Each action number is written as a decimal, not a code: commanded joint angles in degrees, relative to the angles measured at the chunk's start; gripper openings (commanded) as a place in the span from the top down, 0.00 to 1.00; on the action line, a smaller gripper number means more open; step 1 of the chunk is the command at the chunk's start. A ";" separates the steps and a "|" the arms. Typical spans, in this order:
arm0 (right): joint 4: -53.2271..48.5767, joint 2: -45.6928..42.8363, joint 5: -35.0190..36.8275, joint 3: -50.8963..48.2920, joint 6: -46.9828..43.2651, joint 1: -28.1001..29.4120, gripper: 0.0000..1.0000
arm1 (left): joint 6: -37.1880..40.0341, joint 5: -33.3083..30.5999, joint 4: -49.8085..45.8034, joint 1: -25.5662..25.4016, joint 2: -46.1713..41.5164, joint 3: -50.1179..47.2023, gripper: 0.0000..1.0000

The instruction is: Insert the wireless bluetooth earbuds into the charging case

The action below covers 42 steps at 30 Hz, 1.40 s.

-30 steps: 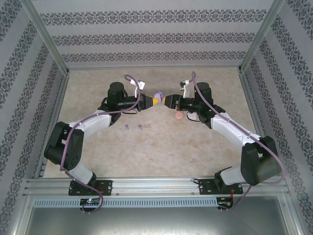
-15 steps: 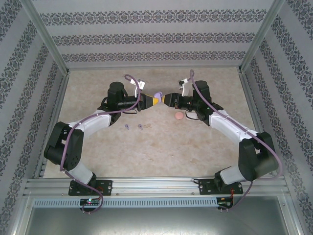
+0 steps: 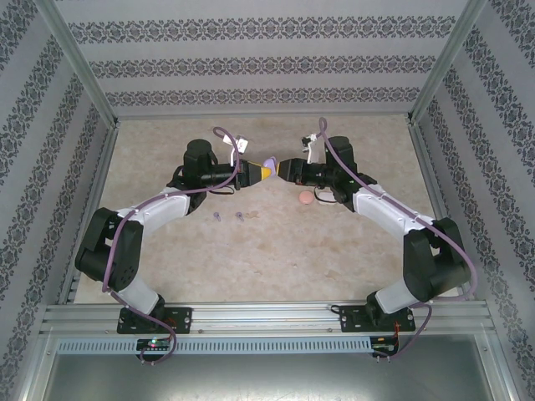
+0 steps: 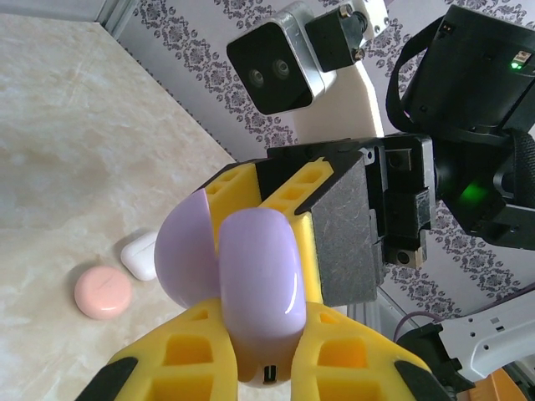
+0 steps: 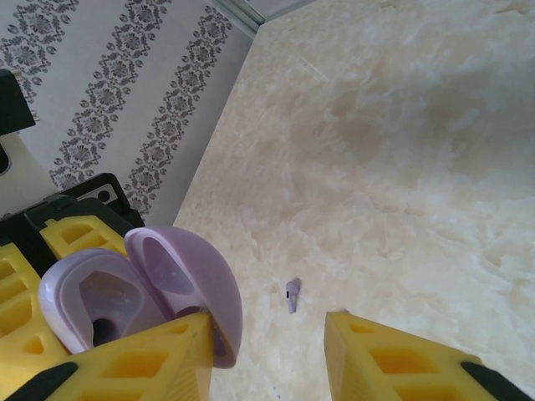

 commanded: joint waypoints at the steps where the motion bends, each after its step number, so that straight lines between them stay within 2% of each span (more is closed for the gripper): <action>1: 1.45 0.68 -1.36 2.31 -0.07 1.01 0.61 | -0.17 2.22 2.59 -0.59 -1.37 1.90 1.00; 5: 1.93 1.16 -3.22 2.76 -0.05 0.92 0.62 | -0.23 2.75 2.73 -0.65 -1.43 1.94 1.00; 8: 2.48 1.40 -3.98 2.62 0.33 0.62 0.67 | -0.96 3.83 3.48 -0.62 -1.34 1.98 1.00; 13: 6.04 1.60 -6.24 1.58 2.60 -0.57 0.79 | -3.97 6.43 7.17 -0.71 -1.17 2.10 1.00; 18: 7.28 1.10 -8.32 1.91 3.32 -1.00 0.86 | -4.20 8.03 6.84 -1.13 -1.52 2.94 1.00; 23: 7.66 0.93 -9.06 2.56 3.78 -1.15 1.00 | -3.86 7.99 5.98 -1.53 -1.63 3.62 1.00; 29: 6.72 -0.19 -7.32 2.55 4.05 -1.24 1.00 | -1.80 6.09 2.34 -1.58 -1.71 4.00 1.00; 32: 5.28 -1.03 -5.06 2.51 4.05 -1.27 1.00 | 0.19 2.07 -0.35 -1.60 -2.27 3.53 0.87; 36: 1.09 -1.67 -0.44 2.89 2.72 -1.69 1.00 | 1.68 -6.12 -2.29 -1.08 -4.03 2.10 0.56; 39: -2.02 -1.25 1.16 3.63 0.97 -2.69 1.00 | 2.58 -9.10 -3.32 0.32 -6.15 1.10 0.43; 42: -6.29 -0.72 2.08 4.95 -2.79 -3.24 1.00 | 8.49 -9.70 -12.00 1.16 -8.57 2.92 0.35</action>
